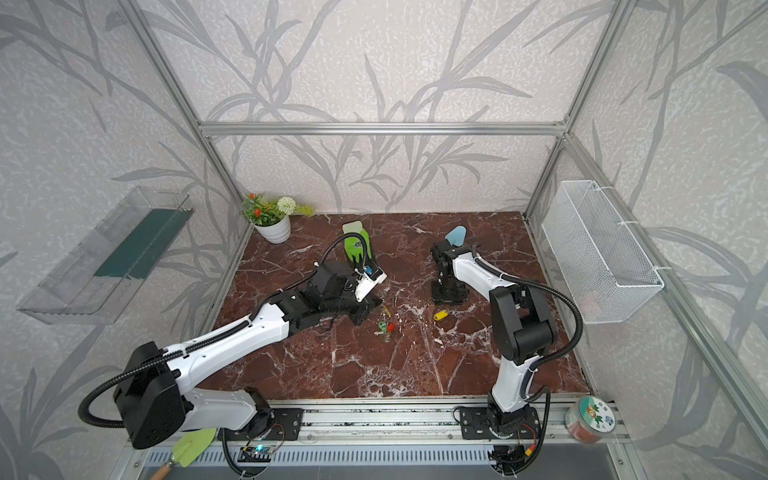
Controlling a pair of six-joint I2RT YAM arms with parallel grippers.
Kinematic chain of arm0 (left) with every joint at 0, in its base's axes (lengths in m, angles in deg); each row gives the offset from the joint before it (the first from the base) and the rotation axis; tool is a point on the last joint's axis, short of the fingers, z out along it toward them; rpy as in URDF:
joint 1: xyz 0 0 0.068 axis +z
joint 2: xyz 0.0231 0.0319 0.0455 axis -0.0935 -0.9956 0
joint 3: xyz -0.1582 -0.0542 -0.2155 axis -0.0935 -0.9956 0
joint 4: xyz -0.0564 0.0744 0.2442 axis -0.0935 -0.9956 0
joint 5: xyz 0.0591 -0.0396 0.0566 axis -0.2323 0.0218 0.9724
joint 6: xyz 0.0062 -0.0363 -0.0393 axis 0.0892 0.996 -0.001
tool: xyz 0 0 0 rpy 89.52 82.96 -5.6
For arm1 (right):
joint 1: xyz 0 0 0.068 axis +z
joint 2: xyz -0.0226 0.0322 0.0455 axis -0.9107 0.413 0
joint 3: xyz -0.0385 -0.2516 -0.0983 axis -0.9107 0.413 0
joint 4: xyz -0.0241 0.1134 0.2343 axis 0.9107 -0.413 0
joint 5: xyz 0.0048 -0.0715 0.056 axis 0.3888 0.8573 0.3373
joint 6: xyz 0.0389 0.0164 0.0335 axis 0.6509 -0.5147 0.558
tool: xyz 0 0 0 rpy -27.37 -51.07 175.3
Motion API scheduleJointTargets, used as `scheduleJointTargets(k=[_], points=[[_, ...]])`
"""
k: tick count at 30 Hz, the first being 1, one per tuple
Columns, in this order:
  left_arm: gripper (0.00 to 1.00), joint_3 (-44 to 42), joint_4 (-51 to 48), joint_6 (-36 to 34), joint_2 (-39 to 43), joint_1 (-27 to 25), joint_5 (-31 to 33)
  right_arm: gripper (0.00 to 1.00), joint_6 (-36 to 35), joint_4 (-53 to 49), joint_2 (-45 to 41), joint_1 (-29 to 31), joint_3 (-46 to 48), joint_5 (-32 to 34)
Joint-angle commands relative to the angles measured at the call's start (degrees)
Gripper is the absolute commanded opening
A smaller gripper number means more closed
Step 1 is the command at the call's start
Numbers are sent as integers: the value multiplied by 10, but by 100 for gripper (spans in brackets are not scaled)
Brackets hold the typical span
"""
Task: Put the keys on the keyring
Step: 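Grasp the yellow-tagged key's ring with the right gripper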
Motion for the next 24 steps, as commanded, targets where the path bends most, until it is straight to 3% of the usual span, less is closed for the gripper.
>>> scheduleJointTargets(k=[1,10,12,19,24], points=[[0,1,20,3,20,-2,-3,39,-19,-34,14,10,-15,11],[0,-1,17,6,26,-2,-2,39,-19,-41,40,12,-25,38],[0,-1,17,6,26,-2,-1,10,-19,-41,41,12,-27,49],[0,1,20,5,23,-2,-5,0,-16,-59,56,12,-39,71],[0,1,20,6,22,-2,-5,0,-15,-57,50,12,-40,69]])
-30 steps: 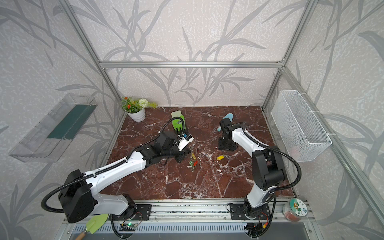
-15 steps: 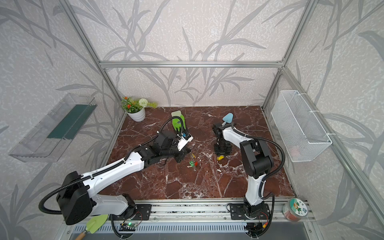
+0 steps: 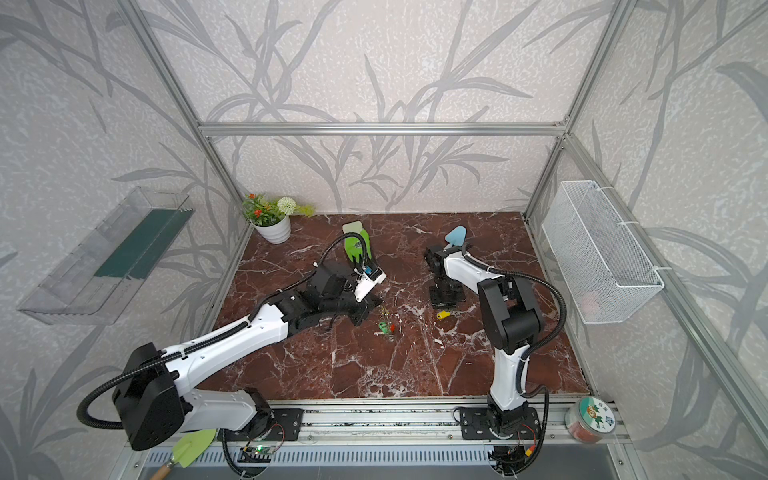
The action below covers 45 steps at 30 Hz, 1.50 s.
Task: Put the keys on the keyring
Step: 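Grasp the yellow-tagged key's ring with the right gripper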
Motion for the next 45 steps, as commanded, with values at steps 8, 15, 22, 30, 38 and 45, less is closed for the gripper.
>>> scheduleJointTargets(k=[8,15,22,30,38,45], points=[[0,5,20,4,17,-2,-5,0,-12,-11,-48,2,-4,-28],[0,9,18,6,19,-2,-5,0,14,63,-67,16,20,-236],[0,4,8,10,31,-2,-3,0,15,59,-73,16,12,-204],[0,-6,-3,9,45,-2,-8,45,43,-39,-71,8,-8,37],[0,-7,-5,3,52,-2,-10,41,24,-43,-36,-8,-12,51],[0,-10,-5,2,53,-2,-10,39,14,-31,-14,-10,-17,21]])
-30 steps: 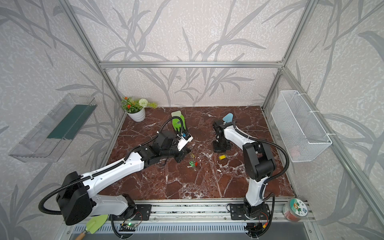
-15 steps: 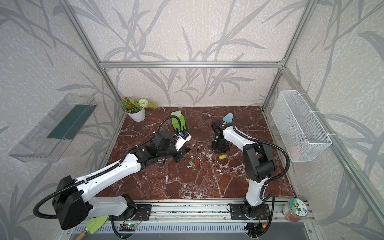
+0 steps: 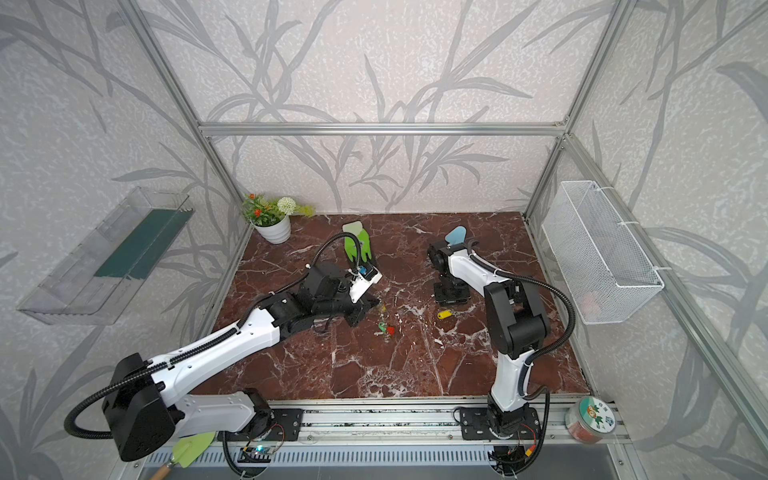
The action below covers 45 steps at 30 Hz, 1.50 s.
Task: Put the keys on the keyring
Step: 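Grasp the yellow-tagged key's ring with the right gripper, then carry the yellow-tagged key with the right gripper to the disc held by the left gripper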
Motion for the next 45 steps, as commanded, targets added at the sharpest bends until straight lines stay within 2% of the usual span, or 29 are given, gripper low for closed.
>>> scheduleJointTargets(k=[1,11,14,18,24,27,36,39,41,45], points=[[0,-2,9,-6,15,-1,-8,39,-7,-5,17,-3,-10,-16],[0,3,10,-3,10,-1,-5,39,-13,-2,45,-5,-20,-34],[0,5,11,-2,9,-1,-4,34,-13,3,46,-9,-17,-31],[0,7,12,2,6,-2,-4,21,-20,5,43,-12,-15,-19],[0,9,16,11,4,-2,-3,10,-28,9,40,-16,-9,-13],[0,12,16,12,3,-1,-3,0,-31,8,43,-17,-12,-4],[0,20,8,9,4,-1,3,0,-36,2,20,-14,-19,2],[0,26,4,4,8,-2,5,0,-58,9,-26,4,-23,-25],[0,33,-1,-2,9,-1,3,0,-76,30,-69,14,-15,-71],[0,51,-14,-17,14,-1,8,0,-92,122,-190,15,41,-230]])
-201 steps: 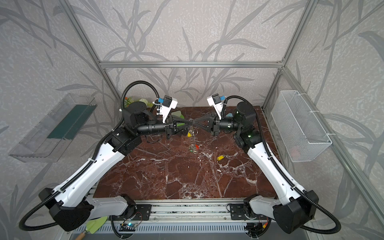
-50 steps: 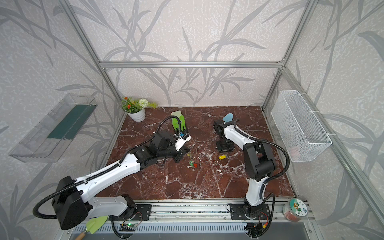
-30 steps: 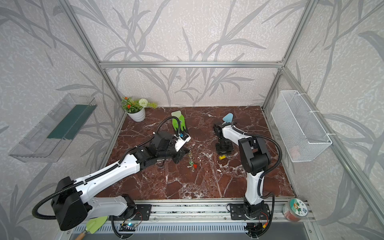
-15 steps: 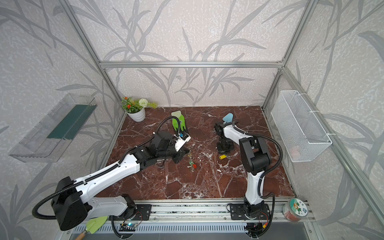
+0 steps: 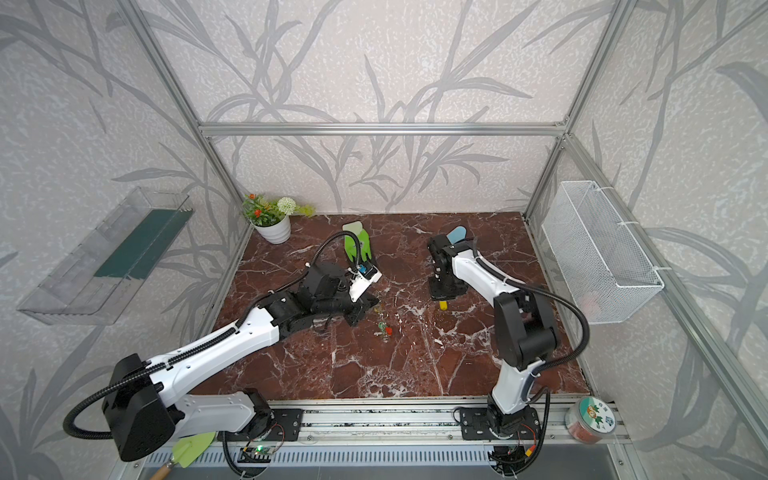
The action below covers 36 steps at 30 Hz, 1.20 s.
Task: Put the keys on the keyring
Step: 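Carry the yellow-tagged key with the right gripper to the disc held by the left gripper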
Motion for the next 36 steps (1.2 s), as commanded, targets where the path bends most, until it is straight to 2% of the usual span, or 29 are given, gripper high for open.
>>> scheduleJointTargets(k=[1,6,11,17,24,36], points=[[0,36,-4,-24,16,-1,9,0,-33,80,-110,2,41,-158],[0,69,-32,-62,26,-1,35,0,-26,242,-241,5,140,-298],[0,105,-58,-96,37,-2,50,0,-10,332,-302,11,180,-402],[0,127,-78,-125,39,-3,53,0,26,388,-319,33,188,-449],[0,129,-79,-160,39,-6,51,0,37,388,-311,55,159,-460],[0,136,-89,-188,41,-11,39,0,20,346,-278,97,111,-418]])
